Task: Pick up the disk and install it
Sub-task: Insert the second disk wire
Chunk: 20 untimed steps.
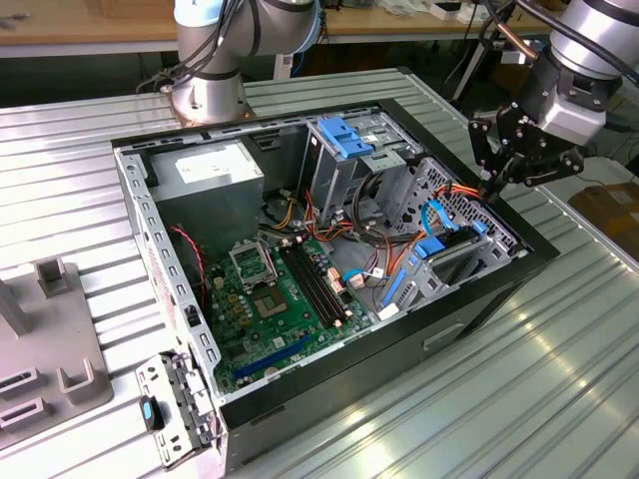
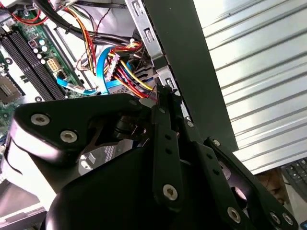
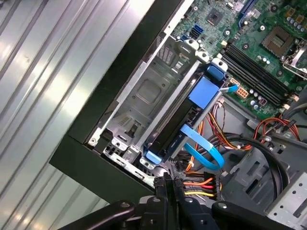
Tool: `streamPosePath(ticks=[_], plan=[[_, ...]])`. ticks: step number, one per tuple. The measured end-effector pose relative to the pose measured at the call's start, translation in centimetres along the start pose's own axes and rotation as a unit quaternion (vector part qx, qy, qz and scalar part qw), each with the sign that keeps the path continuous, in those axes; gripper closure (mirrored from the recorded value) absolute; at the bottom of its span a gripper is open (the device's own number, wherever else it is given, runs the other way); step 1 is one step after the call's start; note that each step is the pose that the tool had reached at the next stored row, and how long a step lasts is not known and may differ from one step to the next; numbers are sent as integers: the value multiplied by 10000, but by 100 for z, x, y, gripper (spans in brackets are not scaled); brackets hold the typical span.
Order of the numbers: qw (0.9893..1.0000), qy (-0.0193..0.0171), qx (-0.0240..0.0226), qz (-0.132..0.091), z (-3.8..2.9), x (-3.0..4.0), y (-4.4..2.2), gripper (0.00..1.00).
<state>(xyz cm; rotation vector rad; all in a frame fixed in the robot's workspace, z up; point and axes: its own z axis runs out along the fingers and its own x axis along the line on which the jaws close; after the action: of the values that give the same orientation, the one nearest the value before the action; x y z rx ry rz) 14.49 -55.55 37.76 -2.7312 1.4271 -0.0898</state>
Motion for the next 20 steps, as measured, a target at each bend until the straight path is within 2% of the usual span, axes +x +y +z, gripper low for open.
streamPosePath(ticks=[1, 2, 4, 5, 6, 8, 9, 11, 13, 14, 17, 19, 20], plan=[[10000, 5, -1, 62, 0, 0, 1, 84], [9998, 17, -5, 216, 0, -1, 1, 84], [9990, 36, -11, 454, 0, -1, 2, 84], [9984, 45, -14, 571, 0, -2, 3, 84], [9972, 59, -18, 741, 0, -2, 3, 84], [9964, 67, -21, 850, 0, -2, 3, 84], [9955, 74, -23, 941, 1, -3, 4, 84], [9928, 94, -29, 1190, 2, -3, 4, 84], [9915, 103, -32, 1299, 3, -3, 5, 84], [9896, 113, -35, 1432, 4, -4, 6, 84], [9863, 135, -42, 1643, 11, -8, 12, 84], [9847, 142, -45, 1737, 12, -9, 13, 84], [9831, 149, -47, 1825, 13, -10, 14, 84]])
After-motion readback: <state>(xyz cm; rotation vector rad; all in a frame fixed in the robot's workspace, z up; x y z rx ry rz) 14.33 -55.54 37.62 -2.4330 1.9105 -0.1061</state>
